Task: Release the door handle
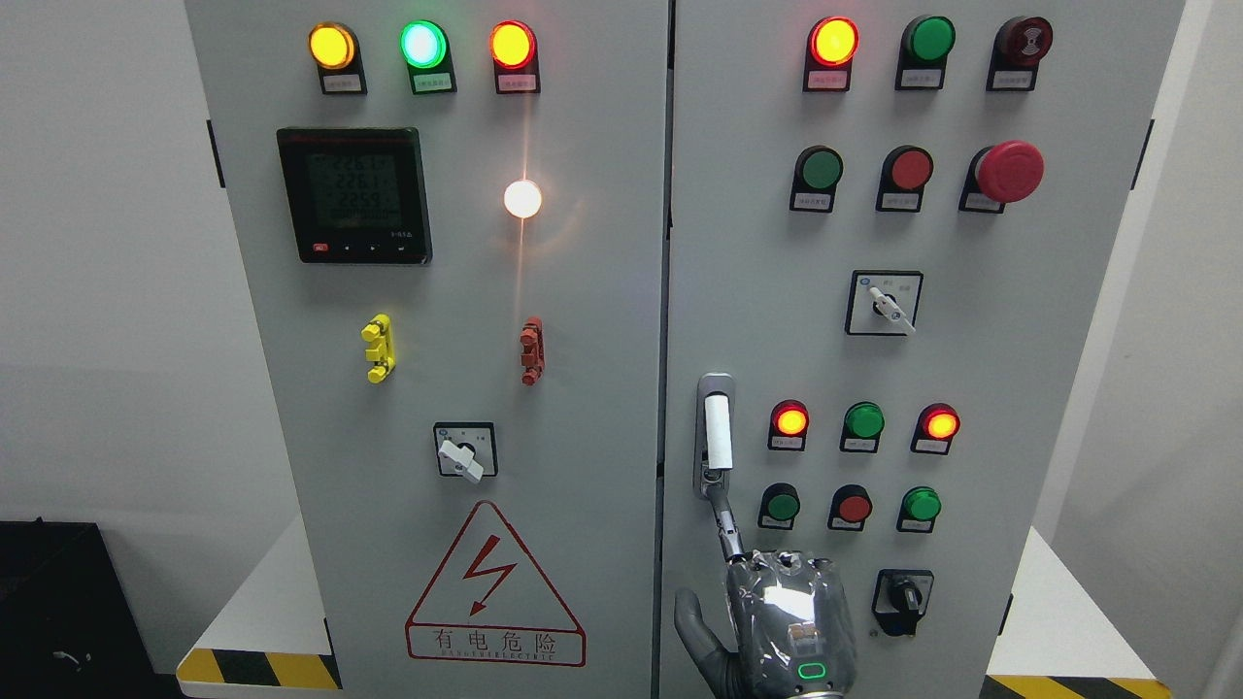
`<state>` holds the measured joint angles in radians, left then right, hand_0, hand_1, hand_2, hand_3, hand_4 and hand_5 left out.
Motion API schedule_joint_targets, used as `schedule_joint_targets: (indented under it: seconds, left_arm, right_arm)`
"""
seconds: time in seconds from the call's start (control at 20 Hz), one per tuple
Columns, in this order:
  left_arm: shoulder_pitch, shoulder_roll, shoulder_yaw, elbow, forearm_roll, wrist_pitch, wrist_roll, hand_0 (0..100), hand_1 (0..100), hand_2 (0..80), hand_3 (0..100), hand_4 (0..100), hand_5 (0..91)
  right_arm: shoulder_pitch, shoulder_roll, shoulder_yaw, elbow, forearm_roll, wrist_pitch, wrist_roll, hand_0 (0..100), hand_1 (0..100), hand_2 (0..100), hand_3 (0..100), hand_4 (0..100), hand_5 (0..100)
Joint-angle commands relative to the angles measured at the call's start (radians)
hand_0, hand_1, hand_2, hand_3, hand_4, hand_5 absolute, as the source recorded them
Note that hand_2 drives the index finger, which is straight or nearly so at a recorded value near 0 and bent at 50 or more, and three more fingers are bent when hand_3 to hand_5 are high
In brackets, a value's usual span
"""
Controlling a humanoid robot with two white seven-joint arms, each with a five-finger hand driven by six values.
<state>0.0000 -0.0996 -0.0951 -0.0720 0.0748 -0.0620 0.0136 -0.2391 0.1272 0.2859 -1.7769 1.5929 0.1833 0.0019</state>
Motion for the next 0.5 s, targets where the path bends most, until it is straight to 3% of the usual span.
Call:
schedule_joint_targets:
  seconds: [0.0,0.45]
  left_arm:
    - [0.017,0.000,0.000,0.000,-0.001,-0.001,0.000,12,56,0.0,0,0,0.0]
    - [0.017,0.000,0.000,0.000,-0.001,-0.001,0.000,12,56,0.0,0,0,0.0]
  right_arm:
    - [0.000,-0.001,0.001,-0.055,0.004,-0.002,-0.010,51,28,9,100,98,100]
    - [-0.002,-0.001,0.002,-0.059,0.004,-0.002,-0.010,51,28,9,100,98,100]
